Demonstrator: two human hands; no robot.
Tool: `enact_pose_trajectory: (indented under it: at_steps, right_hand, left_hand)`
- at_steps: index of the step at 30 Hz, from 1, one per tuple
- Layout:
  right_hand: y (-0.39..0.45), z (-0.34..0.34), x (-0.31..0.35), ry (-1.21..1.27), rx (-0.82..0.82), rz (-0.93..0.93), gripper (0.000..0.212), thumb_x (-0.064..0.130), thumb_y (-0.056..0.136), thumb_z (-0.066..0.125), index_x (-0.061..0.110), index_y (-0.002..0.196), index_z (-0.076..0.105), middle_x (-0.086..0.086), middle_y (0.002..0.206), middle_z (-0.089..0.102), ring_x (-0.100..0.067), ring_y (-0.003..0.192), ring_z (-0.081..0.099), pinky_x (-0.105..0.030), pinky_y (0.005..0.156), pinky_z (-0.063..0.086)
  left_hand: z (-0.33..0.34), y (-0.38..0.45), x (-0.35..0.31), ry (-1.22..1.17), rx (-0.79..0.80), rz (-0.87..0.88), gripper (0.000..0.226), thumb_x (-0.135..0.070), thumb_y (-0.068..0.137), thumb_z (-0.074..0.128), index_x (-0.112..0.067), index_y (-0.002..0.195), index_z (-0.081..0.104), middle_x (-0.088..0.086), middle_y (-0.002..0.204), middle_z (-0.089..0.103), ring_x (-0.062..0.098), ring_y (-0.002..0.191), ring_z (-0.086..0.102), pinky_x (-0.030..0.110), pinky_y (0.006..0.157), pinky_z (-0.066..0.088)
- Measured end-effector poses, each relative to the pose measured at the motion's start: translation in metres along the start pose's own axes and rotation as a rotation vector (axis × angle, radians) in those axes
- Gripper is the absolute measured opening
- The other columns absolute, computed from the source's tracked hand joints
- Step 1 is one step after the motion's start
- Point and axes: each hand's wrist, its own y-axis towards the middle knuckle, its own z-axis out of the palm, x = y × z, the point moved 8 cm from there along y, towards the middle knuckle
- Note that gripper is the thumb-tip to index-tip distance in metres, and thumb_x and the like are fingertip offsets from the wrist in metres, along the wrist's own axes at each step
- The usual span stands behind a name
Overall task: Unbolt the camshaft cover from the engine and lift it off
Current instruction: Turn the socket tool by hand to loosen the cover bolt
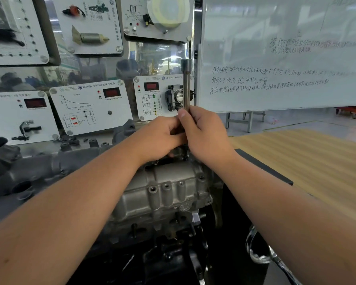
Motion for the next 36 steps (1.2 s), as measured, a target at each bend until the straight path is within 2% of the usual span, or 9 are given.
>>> enact_pose_trajectory:
  at_steps: [6, 11, 15, 19, 21, 23, 26, 31, 36]
  right_hand:
    - [-0.002, 0.004, 0.004, -0.03, 0.032, -0.045, 0.036, 0.024, 0.106, 0.046, 0.031, 0.07, 0.046, 0.011, 0.062, 0.05, 0.002, 0.06, 0.05, -0.016, 0.053, 0.032]
    - [-0.002, 0.004, -0.002, 0.025, 0.005, 0.0, 0.011, 0.027, 0.102, 0.054, 0.024, 0.099, 0.064, 0.006, 0.089, 0.071, -0.005, 0.086, 0.065, -0.021, 0.073, 0.05]
    - [-0.001, -0.002, -0.003, 0.078, -0.044, 0.017, 0.033, 0.038, 0.104, 0.049, 0.027, 0.075, 0.059, 0.021, 0.064, 0.059, 0.001, 0.064, 0.054, -0.019, 0.059, 0.041]
    - [0.0, -0.007, -0.01, 0.177, -0.086, 0.078, 0.053, 0.043, 0.107, 0.039, 0.002, 0.08, 0.059, 0.004, 0.061, 0.05, -0.007, 0.056, 0.044, -0.022, 0.051, 0.035]
    - [0.0, -0.007, -0.012, 0.169, -0.093, 0.095, 0.052, 0.041, 0.107, 0.039, 0.001, 0.081, 0.06, 0.0, 0.062, 0.051, -0.008, 0.055, 0.044, -0.022, 0.05, 0.034]
    - [0.0, -0.006, -0.013, 0.087, -0.082, 0.101, 0.043, 0.037, 0.106, 0.043, 0.012, 0.073, 0.057, 0.006, 0.057, 0.05, -0.006, 0.051, 0.043, -0.021, 0.048, 0.032]
    - [0.002, -0.001, -0.018, -0.105, 0.043, 0.137, 0.034, 0.029, 0.1, 0.05, 0.012, 0.073, 0.061, -0.001, 0.061, 0.06, -0.013, 0.054, 0.053, -0.027, 0.049, 0.038]
    - [-0.006, 0.024, -0.021, -0.63, 0.559, 0.095, 0.038, 0.041, 0.09, 0.066, 0.007, 0.076, 0.07, -0.006, 0.07, 0.062, -0.016, 0.064, 0.056, -0.026, 0.051, 0.039]
    - [-0.005, 0.035, -0.007, -0.887, 0.701, -0.011, 0.025, 0.025, 0.096, 0.058, 0.008, 0.08, 0.067, -0.002, 0.07, 0.047, -0.024, 0.074, 0.053, -0.029, 0.056, 0.034]
  left_hand:
    - [-0.008, 0.003, 0.003, 0.088, -0.066, -0.007, 0.025, -0.019, 0.096, 0.064, -0.042, 0.086, 0.067, -0.012, 0.081, 0.075, 0.018, 0.062, 0.073, 0.037, 0.059, 0.063]
    - [-0.006, 0.002, 0.004, 0.094, -0.067, -0.016, 0.031, -0.017, 0.096, 0.062, -0.045, 0.086, 0.067, -0.015, 0.088, 0.075, 0.018, 0.067, 0.074, 0.04, 0.065, 0.064]
    - [-0.005, 0.001, 0.0, 0.083, -0.059, 0.023, 0.017, -0.022, 0.099, 0.062, -0.037, 0.094, 0.068, -0.01, 0.084, 0.075, 0.018, 0.067, 0.074, 0.034, 0.062, 0.063]
    - [-0.013, -0.001, -0.007, 0.003, -0.16, 0.049, 0.025, -0.031, 0.1, 0.066, -0.047, 0.081, 0.07, -0.003, 0.079, 0.075, 0.021, 0.063, 0.073, 0.03, 0.058, 0.06]
    - [-0.022, 0.0, -0.006, 0.002, -0.256, 0.034, 0.014, -0.037, 0.099, 0.066, -0.043, 0.087, 0.071, -0.001, 0.079, 0.074, 0.021, 0.068, 0.072, 0.036, 0.062, 0.061]
    - [-0.03, 0.0, -0.002, 0.024, -0.341, 0.005, 0.012, -0.039, 0.099, 0.065, -0.03, 0.096, 0.073, -0.003, 0.076, 0.073, 0.009, 0.061, 0.067, 0.03, 0.059, 0.054]
    - [-0.036, -0.002, 0.003, 0.057, -0.401, -0.054, 0.019, -0.036, 0.101, 0.063, -0.019, 0.098, 0.071, -0.006, 0.076, 0.071, -0.001, 0.056, 0.063, 0.015, 0.051, 0.042]
    - [-0.04, -0.006, 0.005, -0.032, -0.435, -0.103, 0.021, -0.035, 0.101, 0.064, -0.025, 0.082, 0.063, -0.007, 0.072, 0.067, 0.006, 0.053, 0.068, 0.011, 0.044, 0.04]
    - [-0.039, -0.007, 0.003, 0.01, -0.413, -0.119, 0.025, -0.037, 0.101, 0.063, -0.024, 0.08, 0.06, -0.009, 0.068, 0.062, 0.004, 0.053, 0.067, 0.008, 0.045, 0.038]
